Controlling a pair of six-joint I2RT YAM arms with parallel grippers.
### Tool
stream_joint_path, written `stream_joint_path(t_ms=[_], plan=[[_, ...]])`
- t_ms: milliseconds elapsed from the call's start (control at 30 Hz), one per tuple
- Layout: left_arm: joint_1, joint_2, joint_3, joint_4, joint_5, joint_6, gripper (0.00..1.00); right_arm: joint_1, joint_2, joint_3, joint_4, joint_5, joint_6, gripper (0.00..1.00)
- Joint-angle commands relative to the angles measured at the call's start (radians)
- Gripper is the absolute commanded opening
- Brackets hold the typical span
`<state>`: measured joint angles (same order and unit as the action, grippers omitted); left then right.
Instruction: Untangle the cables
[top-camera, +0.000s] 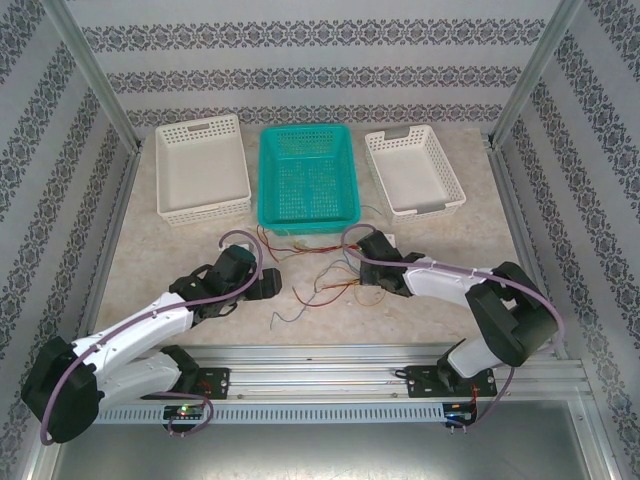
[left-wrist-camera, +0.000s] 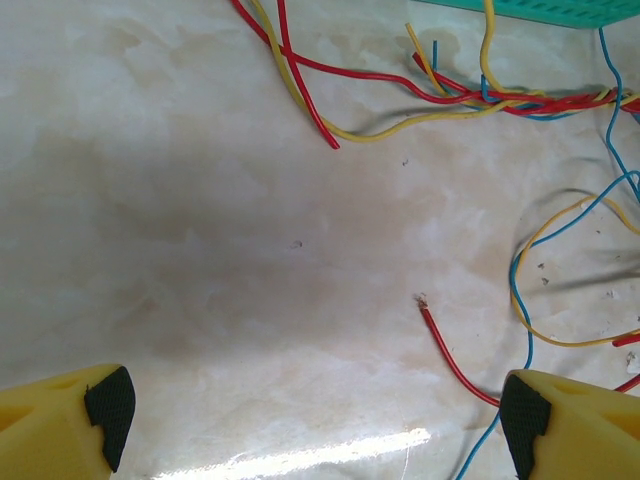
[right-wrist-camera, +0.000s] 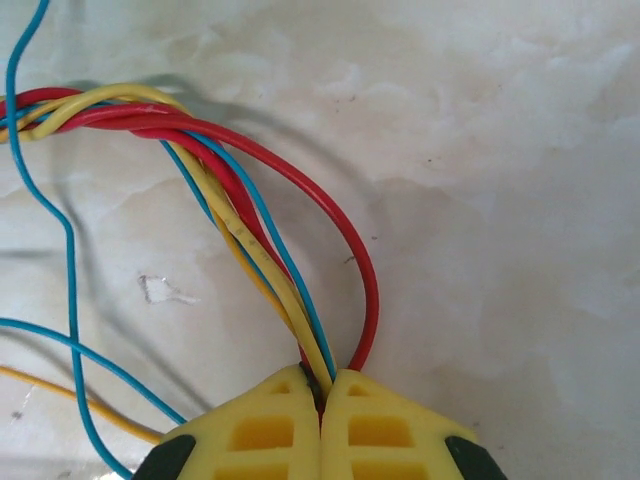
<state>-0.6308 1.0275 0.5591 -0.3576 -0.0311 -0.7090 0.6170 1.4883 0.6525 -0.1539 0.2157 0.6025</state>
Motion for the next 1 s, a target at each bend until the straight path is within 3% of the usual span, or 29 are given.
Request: stream_joint_path(t_ms=[0, 433, 767, 967], plan=[[-0.022, -0.002, 0.009, 0.02, 0.0, -0.018, 0.95, 0.016, -0.103, -0.017, -0.011, -0.004, -0.016, 0.0], [-0.073, 0.057, 0.06, 0.141, 0.089, -0.041, 0.95, 0.024, -0.413, -0.023, -0.09, -0.071, -0.016, 0.0], [-0.084, 0.062, 0.087, 0.35, 0.168, -0.029, 0.95, 0.026, -0.521, -0.014, -0.086, -0.065, -0.041, 0.0], [-0.084, 0.064, 0.118, 0.378, 0.181, -0.027, 0.95, 0.025, -0.552, -0.014, -0.062, -0.098, -0.053, 0.0]])
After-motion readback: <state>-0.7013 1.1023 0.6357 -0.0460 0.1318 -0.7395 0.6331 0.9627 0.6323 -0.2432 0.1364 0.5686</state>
